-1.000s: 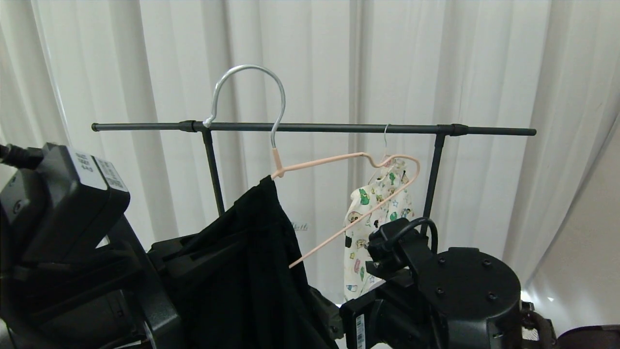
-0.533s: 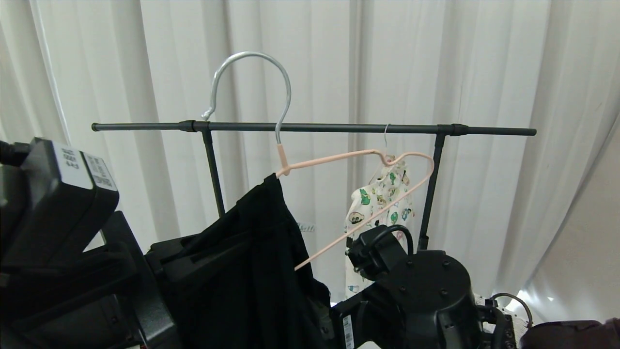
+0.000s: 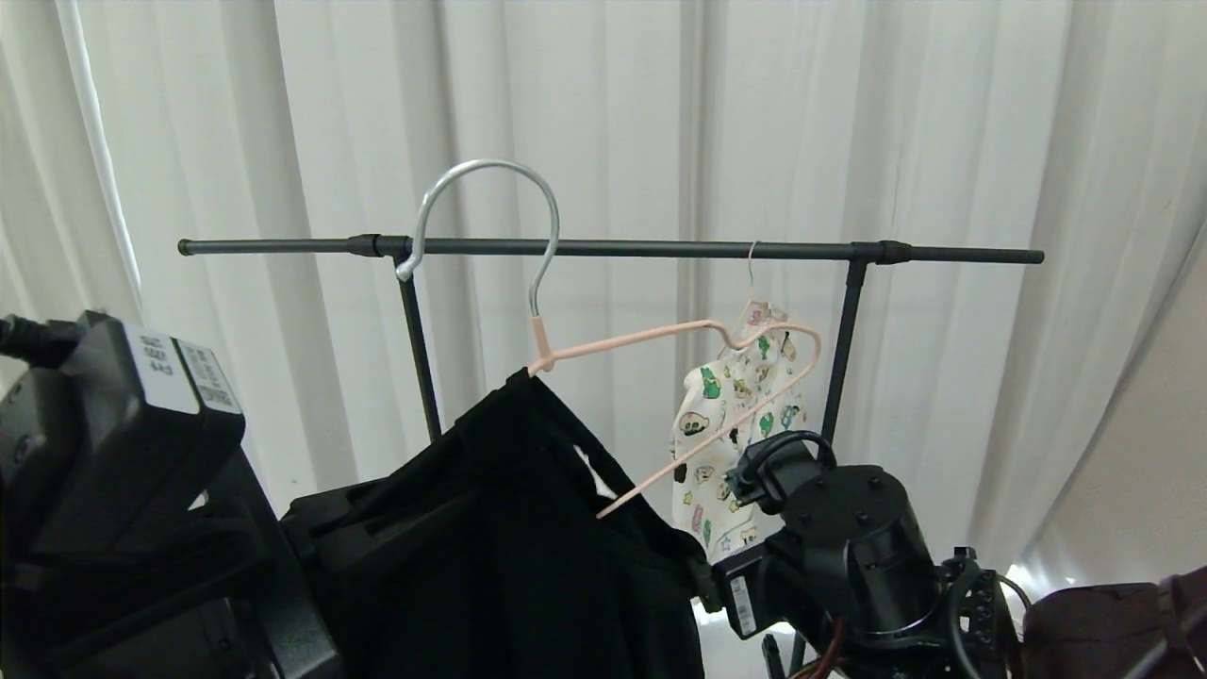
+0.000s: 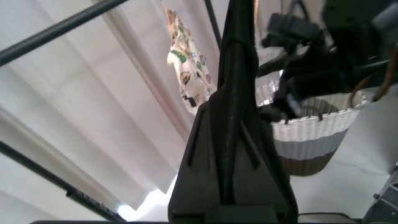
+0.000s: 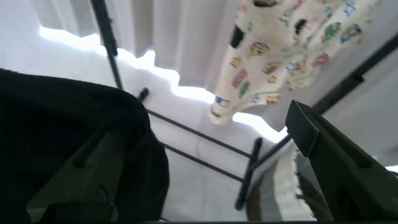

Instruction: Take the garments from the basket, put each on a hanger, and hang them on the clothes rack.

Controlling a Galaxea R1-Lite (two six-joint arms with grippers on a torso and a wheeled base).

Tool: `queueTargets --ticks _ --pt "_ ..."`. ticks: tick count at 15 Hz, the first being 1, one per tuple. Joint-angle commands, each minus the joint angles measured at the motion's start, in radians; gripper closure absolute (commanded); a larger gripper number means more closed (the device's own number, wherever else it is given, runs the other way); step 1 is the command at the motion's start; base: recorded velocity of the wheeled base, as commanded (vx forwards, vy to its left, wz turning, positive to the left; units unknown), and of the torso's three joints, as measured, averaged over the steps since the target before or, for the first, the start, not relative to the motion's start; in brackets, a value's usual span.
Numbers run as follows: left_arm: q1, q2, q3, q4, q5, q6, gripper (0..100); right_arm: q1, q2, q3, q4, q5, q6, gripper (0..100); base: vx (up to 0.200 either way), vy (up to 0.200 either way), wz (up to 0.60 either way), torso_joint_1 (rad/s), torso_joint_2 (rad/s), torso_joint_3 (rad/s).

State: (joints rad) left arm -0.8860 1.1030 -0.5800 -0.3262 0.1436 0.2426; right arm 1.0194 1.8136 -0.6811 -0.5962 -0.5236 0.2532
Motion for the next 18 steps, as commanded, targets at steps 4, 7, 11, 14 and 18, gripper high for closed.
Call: queueTargets --ticks 4,7,11,14,18 --pt "0.015 -0.028 0.071 -0.001 -0.001 0.0 100 -0.114 -0.119 0.101 -0.001 -0.001 -0.035 0 0.0 0.0 0.0 0.0 0.0 0.0" --pt "0.015 -0.055 0.143 -0.001 -0.001 0.0 100 -0.186 -0.152 0.1 -0.004 -0.001 -0.068 0 0.0 0.0 0.0 0.0 0.0 0.0" --pt "0.015 -0.075 0.269 0.001 -0.002 0.024 100 -0.262 -0.204 0.097 -0.004 0.002 -0.092 0 0.0 0.0 0.0 0.0 0.0 0.0" --pt "0.012 -0.04 0.304 0.001 -0.009 0.024 100 -0.271 -0.269 0.097 -0.004 0.027 -0.132 0 0.0 0.0 0.0 0.0 0.0 0.0" --pt "0.013 0.041 0.273 -0.001 -0.007 0.017 100 -0.229 -0.316 0.101 -0.004 0.086 -0.18 0 0.0 0.0 0.0 0.0 0.0 0.0"
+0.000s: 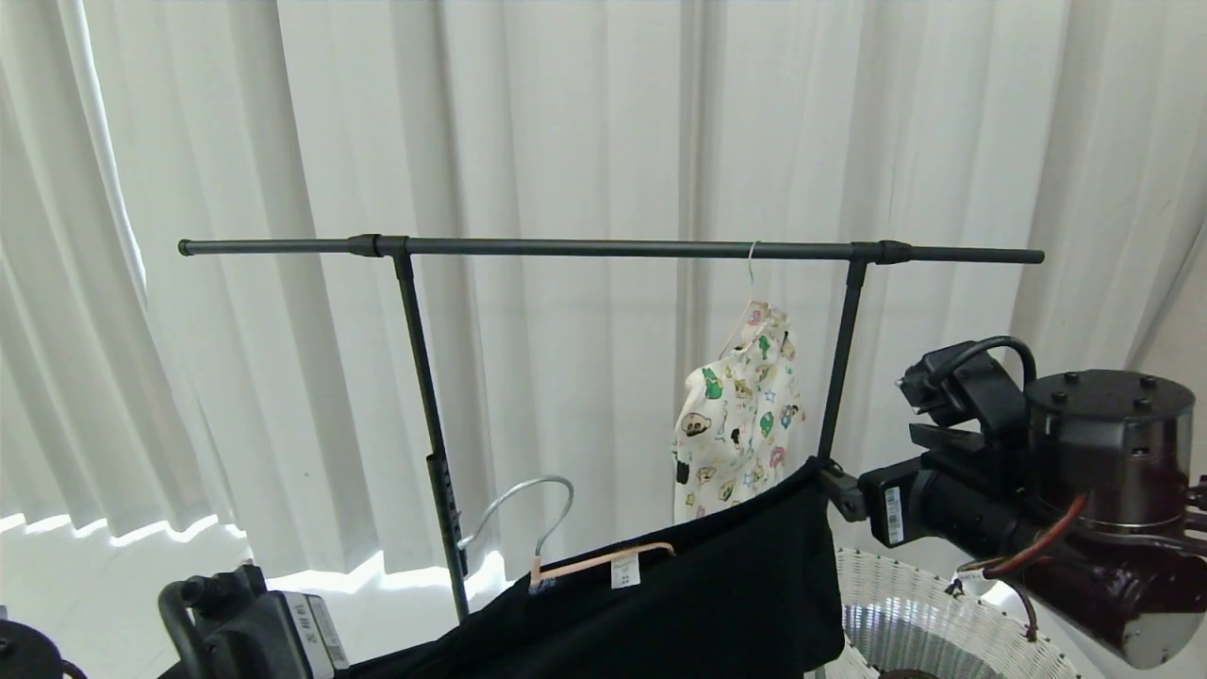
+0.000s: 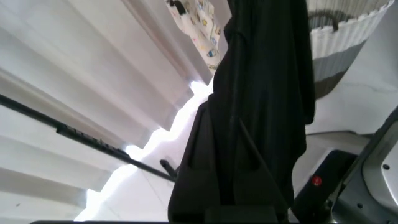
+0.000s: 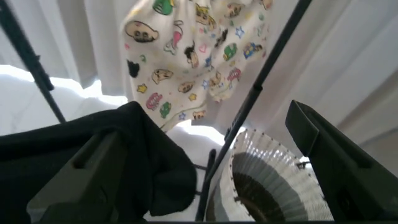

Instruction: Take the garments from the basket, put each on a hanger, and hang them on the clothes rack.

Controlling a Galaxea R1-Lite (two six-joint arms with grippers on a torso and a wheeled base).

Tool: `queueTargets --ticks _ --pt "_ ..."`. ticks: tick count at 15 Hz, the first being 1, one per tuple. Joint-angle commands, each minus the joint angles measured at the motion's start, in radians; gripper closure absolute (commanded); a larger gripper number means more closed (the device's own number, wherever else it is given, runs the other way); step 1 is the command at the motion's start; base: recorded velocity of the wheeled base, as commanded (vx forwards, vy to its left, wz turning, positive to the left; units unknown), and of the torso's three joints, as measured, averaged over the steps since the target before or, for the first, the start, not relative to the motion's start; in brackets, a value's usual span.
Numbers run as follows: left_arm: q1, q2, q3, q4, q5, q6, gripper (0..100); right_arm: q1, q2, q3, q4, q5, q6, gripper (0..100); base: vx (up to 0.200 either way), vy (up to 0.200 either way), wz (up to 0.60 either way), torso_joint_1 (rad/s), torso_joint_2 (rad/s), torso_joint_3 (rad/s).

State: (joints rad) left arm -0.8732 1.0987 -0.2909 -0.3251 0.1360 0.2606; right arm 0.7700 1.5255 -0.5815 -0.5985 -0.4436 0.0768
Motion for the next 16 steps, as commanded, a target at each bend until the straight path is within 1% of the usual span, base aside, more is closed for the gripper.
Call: queueTargets --ticks 1,3,5,6,8,10,12,13,14,15,16 --pt "0.0 0.053 -0.028 -0.002 0.001 -0.004 100 0.048 -0.025 0.005 -0.001 0.013 -0.003 0 0.0 0.0 0.0 0.0 0.0 0.0" --pt "0.005 0.052 -0.044 -0.002 0.002 -0.006 100 0.112 0.001 0.019 -0.001 0.011 -0.005 0 0.0 0.0 0.0 0.0 0.0 0.0" --pt "0.036 0.05 -0.037 -0.002 0.002 -0.006 100 0.193 0.012 0.035 -0.001 0.01 -0.009 0 0.0 0.0 0.0 0.0 0.0 0.0" --pt "0.051 0.05 -0.036 -0.002 0.002 -0.006 100 0.218 0.008 0.046 -0.001 0.01 -0.019 0 0.0 0.0 0.0 0.0 0.0 0.0" --pt "0.063 0.053 -0.036 -0.002 0.002 -0.006 100 0.244 -0.011 0.068 -0.001 0.013 -0.043 0 0.0 0.0 0.0 0.0 0.0 0.0" --pt "0.063 0.055 -0.036 -0.002 0.001 -0.008 100 0.256 -0.044 0.097 -0.001 0.036 -0.092 0 0.0 0.0 0.0 0.0 0.0 0.0" --pt "0.062 0.052 -0.034 -0.002 -0.01 -0.006 100 0.255 -0.09 0.109 0.008 0.12 -0.137 0 0.0 0.0 0.0 0.0 0.0 0.0" --pt "0.062 0.05 -0.034 -0.002 -0.035 -0.008 100 0.255 -0.114 0.106 0.039 0.195 -0.161 0 0.0 0.0 0.0 0.0 0.0 0.0" --pt "0.062 0.039 -0.033 -0.002 -0.079 -0.004 100 0.252 -0.13 0.095 0.082 0.237 -0.201 0 0.0 0.0 0.0 0.0 0.0 0.0" --pt "0.062 0.033 -0.028 -0.002 -0.145 0.003 100 0.249 -0.134 0.078 0.121 0.273 -0.246 0 0.0 0.0 0.0 0.0 0.0 0.0" --pt "0.062 0.036 -0.024 -0.002 -0.185 0.009 100 0.242 -0.134 0.06 0.152 0.319 -0.282 0 0.0 0.0 0.0 0.0 0.0 0.0"
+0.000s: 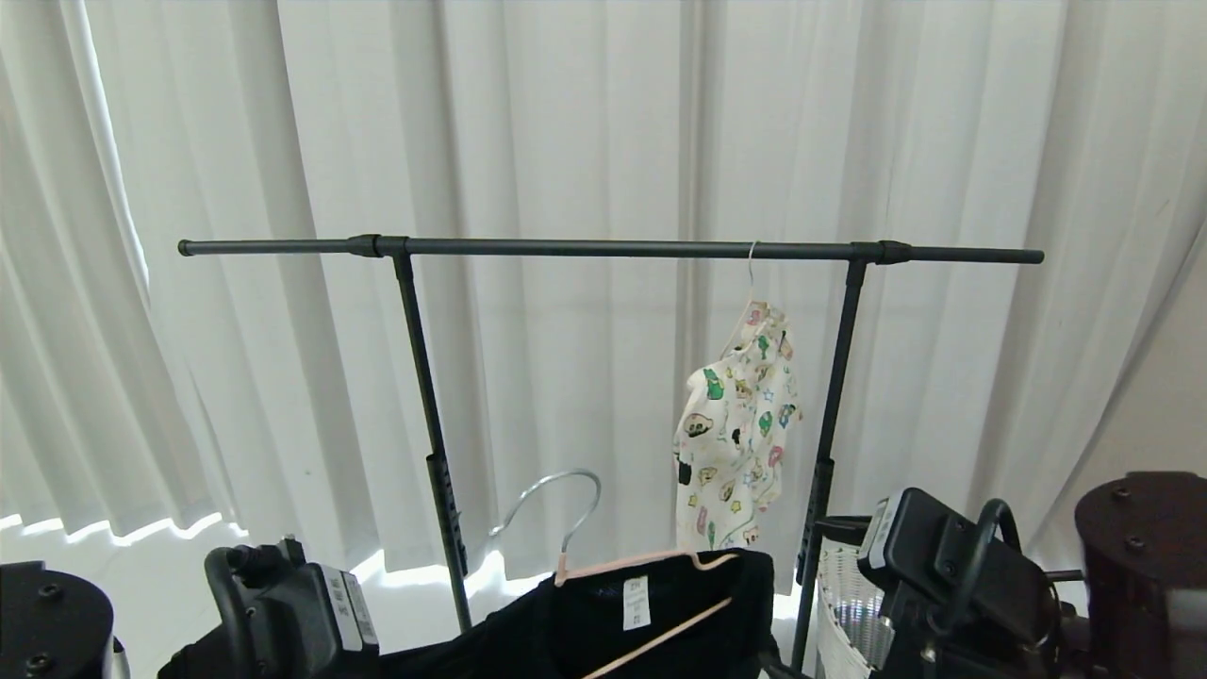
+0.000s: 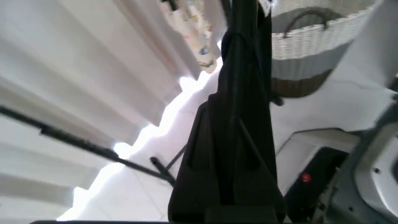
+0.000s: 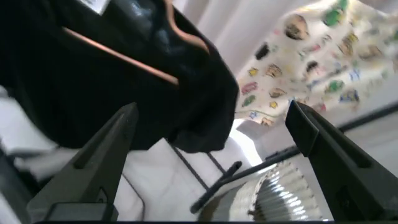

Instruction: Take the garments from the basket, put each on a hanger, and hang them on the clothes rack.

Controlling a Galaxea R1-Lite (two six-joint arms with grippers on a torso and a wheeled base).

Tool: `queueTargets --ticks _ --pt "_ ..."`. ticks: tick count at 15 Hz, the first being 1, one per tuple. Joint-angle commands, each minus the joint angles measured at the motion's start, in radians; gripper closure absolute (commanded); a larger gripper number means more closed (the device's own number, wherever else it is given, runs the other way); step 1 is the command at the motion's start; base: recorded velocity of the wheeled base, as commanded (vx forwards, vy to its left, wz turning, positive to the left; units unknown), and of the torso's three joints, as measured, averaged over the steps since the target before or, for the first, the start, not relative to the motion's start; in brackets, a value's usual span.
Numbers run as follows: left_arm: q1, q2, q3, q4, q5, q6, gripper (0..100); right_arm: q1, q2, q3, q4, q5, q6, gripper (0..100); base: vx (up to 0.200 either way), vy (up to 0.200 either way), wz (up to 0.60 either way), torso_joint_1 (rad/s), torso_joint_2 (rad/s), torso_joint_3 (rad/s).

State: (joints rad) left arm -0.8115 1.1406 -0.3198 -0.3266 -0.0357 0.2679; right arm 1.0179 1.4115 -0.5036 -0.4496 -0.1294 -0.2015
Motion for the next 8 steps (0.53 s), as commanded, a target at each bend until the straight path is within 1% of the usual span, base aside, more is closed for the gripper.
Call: queueTargets --ticks 1,2,4,6,8 --pt "0.0 -0.001 0.016 0.0 -0.019 0.014 100 -0.01 -0.02 -0.038 0.037 0.042 -0.047 0 0.0 0.0 0.0 0.0 0.0 0.0" --pt "0.002 -0.002 0.019 0.0 -0.019 0.03 100 -0.012 -0.026 -0.053 0.065 0.063 -0.082 0 0.0 0.0 0.0 0.0 0.0 0.0" --pt "0.002 -0.007 0.011 -0.006 -0.021 0.039 100 -0.01 -0.065 -0.061 0.124 0.097 -0.118 0 0.0 0.0 0.0 0.0 0.0 0.0" --pt "0.002 -0.007 0.015 -0.02 -0.021 0.076 100 -0.01 -0.124 -0.067 0.229 0.139 -0.122 0 0.0 0.0 0.0 0.0 0.0 0.0" --pt "0.002 0.004 0.008 -0.02 -0.021 0.082 100 -0.01 -0.16 -0.088 0.319 0.168 -0.122 0 0.0 0.0 0.0 0.0 0.0 0.0"
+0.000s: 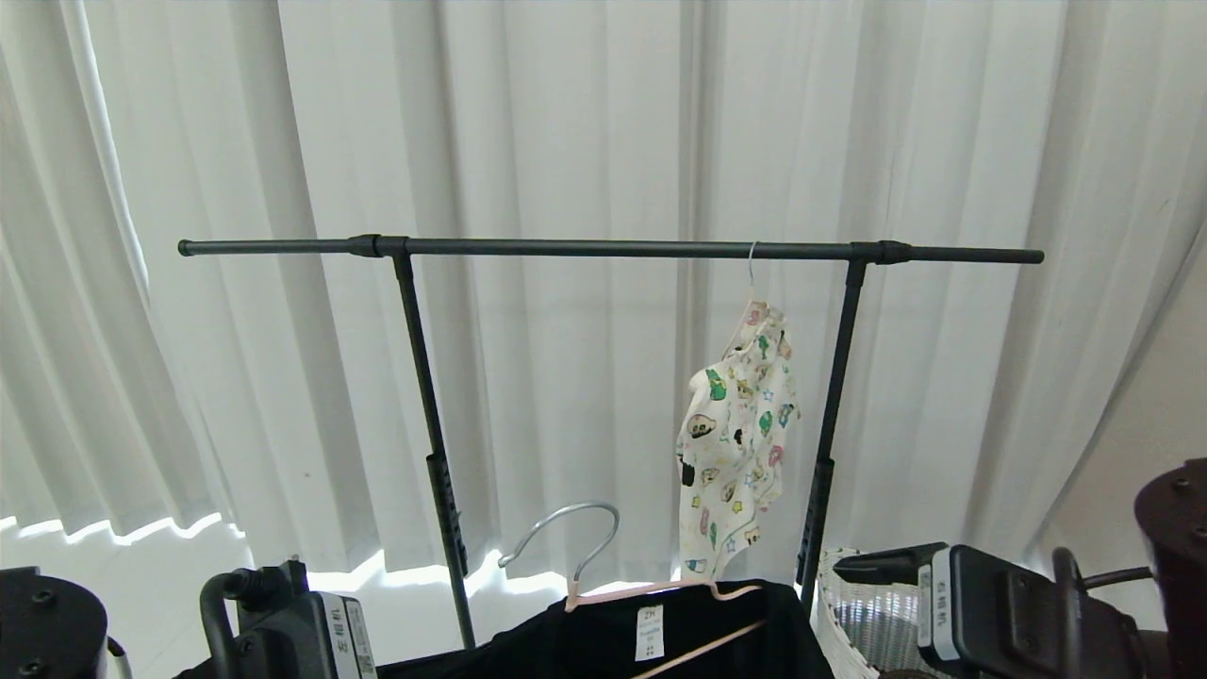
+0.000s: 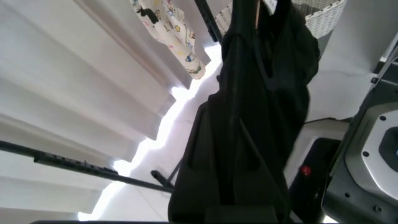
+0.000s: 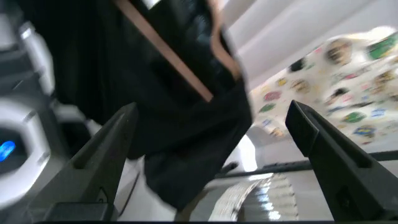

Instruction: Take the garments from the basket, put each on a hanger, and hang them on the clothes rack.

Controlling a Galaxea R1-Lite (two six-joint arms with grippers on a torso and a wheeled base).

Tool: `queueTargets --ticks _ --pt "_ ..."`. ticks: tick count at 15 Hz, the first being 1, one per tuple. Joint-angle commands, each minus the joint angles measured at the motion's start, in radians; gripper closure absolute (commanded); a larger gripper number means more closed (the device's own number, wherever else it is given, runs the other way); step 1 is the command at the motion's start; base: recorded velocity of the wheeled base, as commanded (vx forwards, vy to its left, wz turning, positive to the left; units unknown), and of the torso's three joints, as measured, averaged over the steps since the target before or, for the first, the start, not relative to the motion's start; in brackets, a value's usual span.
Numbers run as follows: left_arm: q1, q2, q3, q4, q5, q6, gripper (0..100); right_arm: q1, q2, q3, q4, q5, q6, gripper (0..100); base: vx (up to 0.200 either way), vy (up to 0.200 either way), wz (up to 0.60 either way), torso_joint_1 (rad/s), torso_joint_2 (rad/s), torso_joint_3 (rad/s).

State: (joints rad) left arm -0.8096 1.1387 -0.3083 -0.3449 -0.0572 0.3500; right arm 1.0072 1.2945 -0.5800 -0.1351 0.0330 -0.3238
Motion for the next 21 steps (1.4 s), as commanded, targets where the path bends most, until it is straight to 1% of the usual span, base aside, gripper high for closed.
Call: queueTargets --ticks 1,5,6,9,11,14,15,17,20,21 --pt "-0.002 0.012 -0.005 -0.002 -0.001 0.003 100 0.001 -0.047 -0.031 0.032 0.015 -0.001 0 0.0 0.0 0.0 0.0 0.0 0.0" --pt "-0.022 0.019 -0.014 -0.002 -0.003 0.004 100 0.001 -0.034 -0.08 0.078 0.056 -0.003 0 0.0 0.0 0.0 0.0 0.0 0.0" --pt "-0.028 0.027 -0.028 -0.002 -0.003 0.004 100 0.001 -0.024 -0.101 0.101 0.082 -0.021 0 0.0 0.0 0.0 0.0 0.0 0.0" --pt "-0.086 0.029 -0.014 -0.002 -0.006 0.02 100 0.001 0.014 -0.135 0.114 0.125 -0.047 0 0.0 0.0 0.0 0.0 0.0 0.0" --pt "-0.095 0.029 -0.009 -0.002 -0.039 0.05 100 0.001 0.066 -0.173 0.115 0.173 -0.072 0 0.0 0.0 0.0 0.0 0.0 0.0" --pt "-0.095 0.026 -0.012 -0.002 -0.055 0.055 100 0.017 0.128 -0.216 0.121 0.225 -0.089 0 0.0 0.0 0.0 0.0 0.0 0.0" --pt "-0.095 0.024 -0.011 -0.002 -0.055 0.057 100 0.04 0.141 -0.227 0.14 0.234 -0.089 0 0.0 0.0 0.0 0.0 0.0 0.0" --pt "-0.099 0.019 -0.018 -0.002 -0.055 0.06 100 0.05 0.174 -0.239 0.164 0.237 -0.089 0 0.0 0.0 0.0 0.0 0.0 0.0" --pt "-0.102 0.013 -0.035 -0.003 -0.056 0.113 100 0.034 0.227 -0.258 0.164 0.231 -0.08 0 0.0 0.0 0.0 0.0 0.0 0.0" --pt "-0.103 0.01 -0.037 -0.002 -0.059 0.121 100 0.033 0.247 -0.268 0.163 0.229 -0.08 0 0.0 0.0 0.0 0.0 0.0 0.0"
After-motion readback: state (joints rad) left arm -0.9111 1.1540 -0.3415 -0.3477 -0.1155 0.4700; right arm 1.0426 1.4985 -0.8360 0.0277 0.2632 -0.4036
